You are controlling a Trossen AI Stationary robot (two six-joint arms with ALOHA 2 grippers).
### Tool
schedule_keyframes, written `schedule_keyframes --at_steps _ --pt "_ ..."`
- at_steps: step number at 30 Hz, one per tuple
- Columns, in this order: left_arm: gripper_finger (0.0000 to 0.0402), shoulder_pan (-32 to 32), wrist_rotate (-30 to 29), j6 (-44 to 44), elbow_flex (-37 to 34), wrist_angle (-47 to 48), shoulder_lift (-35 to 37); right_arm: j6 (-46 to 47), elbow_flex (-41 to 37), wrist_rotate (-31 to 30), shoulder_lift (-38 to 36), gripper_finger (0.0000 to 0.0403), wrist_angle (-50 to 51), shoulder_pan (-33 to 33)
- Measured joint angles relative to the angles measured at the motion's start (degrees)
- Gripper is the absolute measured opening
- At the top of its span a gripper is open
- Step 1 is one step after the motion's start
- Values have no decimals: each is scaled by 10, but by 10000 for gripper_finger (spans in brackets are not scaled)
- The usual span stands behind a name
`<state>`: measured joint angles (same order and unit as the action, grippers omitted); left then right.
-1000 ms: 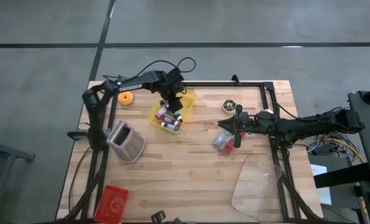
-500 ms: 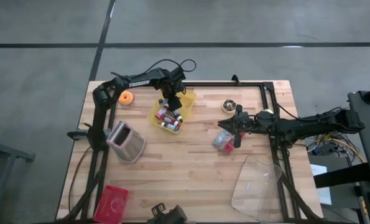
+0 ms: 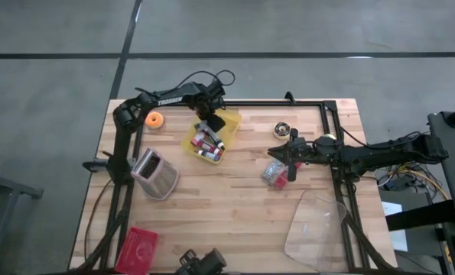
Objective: Pick & Place Food Item
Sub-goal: Put the black food coloring into the yellow bin
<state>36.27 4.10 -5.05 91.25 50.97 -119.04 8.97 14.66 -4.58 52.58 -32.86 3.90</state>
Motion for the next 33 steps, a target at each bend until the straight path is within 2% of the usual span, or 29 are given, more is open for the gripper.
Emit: schedule_keyframes --at_steps 9,20,33 --pt "152 1 -7 -50 -49 -33 1 0 0 0 0 47 0 0" --pt "152 0 -28 -133 -72 -34 1 0 0 0 0 47 0 0" --pt "152 0 -39 -146 -73 -32 0 0 0 0 0 47 0 0"
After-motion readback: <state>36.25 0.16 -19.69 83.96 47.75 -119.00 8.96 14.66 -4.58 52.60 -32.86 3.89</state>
